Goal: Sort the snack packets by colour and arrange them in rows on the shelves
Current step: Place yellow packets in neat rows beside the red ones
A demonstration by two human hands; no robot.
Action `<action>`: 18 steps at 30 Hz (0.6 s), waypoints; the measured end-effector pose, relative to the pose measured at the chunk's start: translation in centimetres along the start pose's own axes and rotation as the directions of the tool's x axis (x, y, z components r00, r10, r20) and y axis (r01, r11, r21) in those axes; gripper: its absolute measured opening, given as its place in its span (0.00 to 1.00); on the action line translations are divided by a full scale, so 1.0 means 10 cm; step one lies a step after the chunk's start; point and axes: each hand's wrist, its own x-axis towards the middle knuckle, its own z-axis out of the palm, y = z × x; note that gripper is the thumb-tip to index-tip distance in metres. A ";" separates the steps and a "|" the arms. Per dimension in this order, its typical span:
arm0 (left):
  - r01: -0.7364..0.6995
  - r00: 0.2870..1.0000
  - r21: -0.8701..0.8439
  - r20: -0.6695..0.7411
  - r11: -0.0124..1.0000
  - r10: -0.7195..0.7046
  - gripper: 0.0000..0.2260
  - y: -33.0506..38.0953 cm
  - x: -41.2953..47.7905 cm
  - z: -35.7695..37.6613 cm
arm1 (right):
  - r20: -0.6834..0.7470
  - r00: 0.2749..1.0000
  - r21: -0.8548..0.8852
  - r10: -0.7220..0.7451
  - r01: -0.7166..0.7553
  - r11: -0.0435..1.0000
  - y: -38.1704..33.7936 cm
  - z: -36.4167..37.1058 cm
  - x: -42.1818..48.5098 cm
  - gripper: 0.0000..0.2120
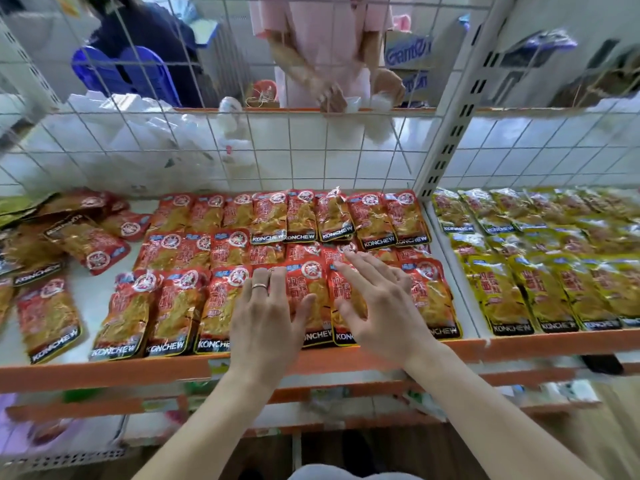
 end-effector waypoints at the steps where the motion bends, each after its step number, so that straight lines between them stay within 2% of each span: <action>1: -0.051 0.999 0.017 -0.009 0.999 0.052 0.26 0.00 0.00 0.00 | 0.005 1.000 -0.011 -0.005 0.006 1.000 0.01 0.00 -0.01 0.28; 6: -0.315 0.947 0.087 0.098 0.945 0.307 0.28 -0.07 0.01 0.03 | 0.040 0.999 -0.045 -0.022 0.024 0.999 0.06 0.00 -0.02 0.29; 13: -0.420 0.898 0.067 0.179 0.905 0.403 0.26 -0.19 0.03 0.00 | 0.053 0.998 -0.036 -0.033 0.035 0.999 0.09 0.04 -0.07 0.27; 18: -0.427 0.894 0.069 0.185 0.902 0.409 0.26 -0.22 0.03 0.00 | 0.063 0.997 -0.023 -0.035 0.036 0.999 0.11 0.02 -0.06 0.27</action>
